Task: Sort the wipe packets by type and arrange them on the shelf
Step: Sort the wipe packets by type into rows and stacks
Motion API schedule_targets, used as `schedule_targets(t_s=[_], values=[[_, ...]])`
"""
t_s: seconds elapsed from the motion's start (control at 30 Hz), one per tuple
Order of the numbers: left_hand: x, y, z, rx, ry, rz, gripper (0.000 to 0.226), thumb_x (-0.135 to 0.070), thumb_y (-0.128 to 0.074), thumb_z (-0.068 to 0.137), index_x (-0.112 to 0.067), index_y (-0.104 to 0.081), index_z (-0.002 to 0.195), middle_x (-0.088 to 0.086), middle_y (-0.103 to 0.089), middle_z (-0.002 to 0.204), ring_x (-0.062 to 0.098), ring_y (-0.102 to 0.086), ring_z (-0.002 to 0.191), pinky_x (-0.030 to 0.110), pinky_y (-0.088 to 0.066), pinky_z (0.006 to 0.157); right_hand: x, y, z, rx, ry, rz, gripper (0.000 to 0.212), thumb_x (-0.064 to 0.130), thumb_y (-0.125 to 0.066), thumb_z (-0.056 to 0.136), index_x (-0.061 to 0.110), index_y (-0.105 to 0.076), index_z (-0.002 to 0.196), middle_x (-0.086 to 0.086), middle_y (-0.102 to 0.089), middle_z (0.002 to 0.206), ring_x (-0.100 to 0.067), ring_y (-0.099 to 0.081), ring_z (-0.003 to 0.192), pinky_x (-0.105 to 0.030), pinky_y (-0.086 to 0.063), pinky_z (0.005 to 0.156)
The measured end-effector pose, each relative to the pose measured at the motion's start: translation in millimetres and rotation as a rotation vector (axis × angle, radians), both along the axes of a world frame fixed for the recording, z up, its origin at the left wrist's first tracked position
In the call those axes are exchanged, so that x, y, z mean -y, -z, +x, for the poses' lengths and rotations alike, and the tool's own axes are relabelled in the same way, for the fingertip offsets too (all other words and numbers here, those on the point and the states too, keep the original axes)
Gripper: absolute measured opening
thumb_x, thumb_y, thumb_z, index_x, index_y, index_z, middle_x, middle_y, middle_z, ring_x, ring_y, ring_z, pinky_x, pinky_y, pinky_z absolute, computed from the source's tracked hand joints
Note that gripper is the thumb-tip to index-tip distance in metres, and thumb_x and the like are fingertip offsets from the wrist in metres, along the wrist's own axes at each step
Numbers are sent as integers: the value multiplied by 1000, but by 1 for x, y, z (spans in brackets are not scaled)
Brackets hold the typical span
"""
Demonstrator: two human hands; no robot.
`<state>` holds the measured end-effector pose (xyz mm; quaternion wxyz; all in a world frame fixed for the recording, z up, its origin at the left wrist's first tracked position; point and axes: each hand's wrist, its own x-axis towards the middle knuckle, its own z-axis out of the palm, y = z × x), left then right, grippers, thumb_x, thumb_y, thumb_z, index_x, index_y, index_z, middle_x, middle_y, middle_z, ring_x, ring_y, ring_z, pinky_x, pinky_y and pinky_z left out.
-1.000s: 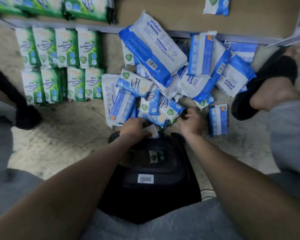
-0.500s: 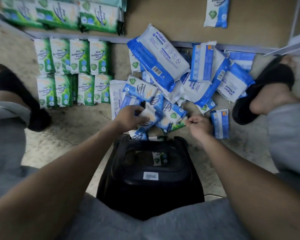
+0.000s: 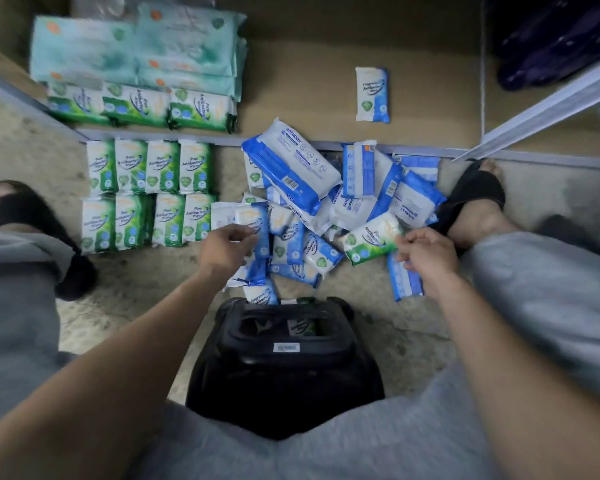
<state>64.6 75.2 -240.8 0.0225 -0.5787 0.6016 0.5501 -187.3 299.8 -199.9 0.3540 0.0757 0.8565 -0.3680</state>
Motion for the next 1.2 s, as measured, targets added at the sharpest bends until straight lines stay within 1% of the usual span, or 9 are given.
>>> schedule_targets(t_s=[0.13,0.2,0.3,0.47,0.63,0.77,0.9,1.1,1.2], values=[[-10,-5,-6,-19,94,21,10,-23,-73,92,-16,-73,99,-1,-72,85,13,-65,70,31,-56,63,26,-21,-4,87,232,-267,13,11,-70,92,19,-61,87,-1,-68,88,-12,-67,66,-26,-51,62],[-11,-4,-8,-17,133,21,7,-25,-74,91,-21,-73,96,-2,-73,85,18,-68,74,37,-60,71,33,-21,-1,93,214,-270,9,14,-71,92,18,-65,98,1,-71,95,-14,-69,75,-27,-54,66],[-11,0,-7,7,173,29,3,-27,-76,88,-25,-75,91,0,-75,83,29,-71,78,44,-60,75,32,-5,10,94,144,-172,21,12,-72,91,12,-66,111,-4,-70,98,-14,-64,73,-26,-52,61],[-21,9,-2,99,355,60,5,-27,-78,87,-27,-76,82,-11,-71,69,5,-65,59,25,-54,63,18,28,32,116,-86,33,11,15,-74,86,24,-68,87,-3,-74,96,-18,-67,78,-30,-53,67],[-39,28,-2,201,595,71,2,-31,-79,83,-30,-80,85,-11,-76,85,8,-69,72,21,-54,69,4,59,62,162,-451,194,16,16,-79,82,25,-68,75,4,-74,86,-11,-68,80,-22,-52,74],[-49,46,-7,267,809,65,15,-34,-77,85,-32,-79,99,-12,-74,103,9,-65,89,26,-51,82,-1,81,80,185,-516,227,16,16,-80,80,26,-70,75,7,-73,84,-14,-71,86,-31,-56,86],[-53,59,-10,351,890,62,17,-26,-74,88,-32,-77,103,-7,-73,108,15,-66,97,24,-49,84,5,90,79,191,-495,223,8,17,-79,83,19,-73,88,4,-70,87,-15,-68,88,-26,-52,82],[-50,69,-15,413,960,57,23,-30,-78,83,-31,-75,106,-1,-70,115,21,-63,106,31,-51,91,5,97,73,182,-520,231,8,16,-79,84,14,-74,90,-1,-73,91,-16,-68,88,-30,-54,85],[-50,72,-17,424,980,65,27,-30,-80,79,-29,-75,106,0,-69,113,22,-63,106,33,-53,90,7,98,79,231,-592,250,11,12,-73,87,18,-66,82,-1,-68,89,-19,-66,88,-29,-51,82]])
